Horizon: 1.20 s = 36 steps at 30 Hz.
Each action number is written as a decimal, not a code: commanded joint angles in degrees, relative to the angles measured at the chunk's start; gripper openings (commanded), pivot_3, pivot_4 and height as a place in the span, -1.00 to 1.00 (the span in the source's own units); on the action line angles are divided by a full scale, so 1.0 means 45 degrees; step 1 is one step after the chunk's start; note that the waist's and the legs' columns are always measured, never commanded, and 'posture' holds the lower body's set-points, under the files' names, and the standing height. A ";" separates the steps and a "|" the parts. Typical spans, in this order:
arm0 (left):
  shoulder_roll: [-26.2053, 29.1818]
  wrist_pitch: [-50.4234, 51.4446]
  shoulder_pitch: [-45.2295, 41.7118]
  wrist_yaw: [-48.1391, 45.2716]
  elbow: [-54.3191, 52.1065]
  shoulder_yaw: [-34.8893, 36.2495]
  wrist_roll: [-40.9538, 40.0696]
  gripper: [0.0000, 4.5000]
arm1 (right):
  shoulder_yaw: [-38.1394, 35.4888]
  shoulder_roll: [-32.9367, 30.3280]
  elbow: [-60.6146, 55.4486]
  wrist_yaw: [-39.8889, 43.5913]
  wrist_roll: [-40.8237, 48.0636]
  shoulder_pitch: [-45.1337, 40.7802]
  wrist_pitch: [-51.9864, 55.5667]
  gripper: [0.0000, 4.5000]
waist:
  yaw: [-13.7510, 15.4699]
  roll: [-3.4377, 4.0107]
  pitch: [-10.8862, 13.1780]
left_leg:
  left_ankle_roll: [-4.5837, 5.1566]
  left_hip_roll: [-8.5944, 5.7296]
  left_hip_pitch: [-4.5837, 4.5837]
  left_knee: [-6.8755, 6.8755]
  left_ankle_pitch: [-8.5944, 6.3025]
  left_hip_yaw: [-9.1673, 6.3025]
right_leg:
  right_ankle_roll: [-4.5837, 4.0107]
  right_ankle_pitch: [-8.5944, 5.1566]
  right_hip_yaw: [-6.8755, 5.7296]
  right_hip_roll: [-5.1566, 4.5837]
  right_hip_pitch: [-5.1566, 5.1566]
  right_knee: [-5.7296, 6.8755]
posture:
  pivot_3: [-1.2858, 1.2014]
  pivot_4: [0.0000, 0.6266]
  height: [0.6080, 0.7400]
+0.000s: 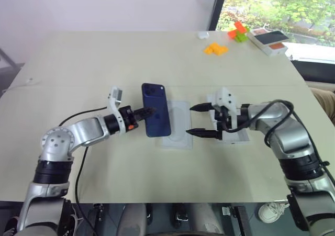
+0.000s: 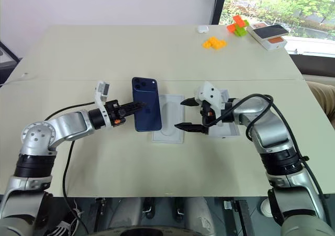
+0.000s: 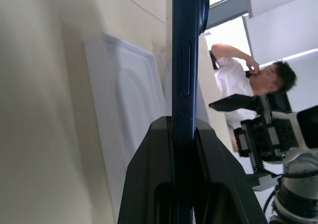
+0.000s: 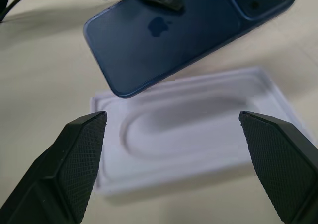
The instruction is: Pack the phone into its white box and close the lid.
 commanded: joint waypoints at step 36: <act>-0.2866 0.3312 -0.1918 -0.1091 0.2072 0.1632 0.4334 0.91 | -0.0477 0.0032 0.0277 -0.1159 -0.0002 0.0196 -0.2106 1.00 | -0.0023 0.0000 -0.0007 | -0.0044 0.0010 0.0050 0.0010 0.0027 -0.0005 | 0.0003 0.0004 0.0001 0.0015 0.0047 0.0021 | 0.03 -0.52 0.95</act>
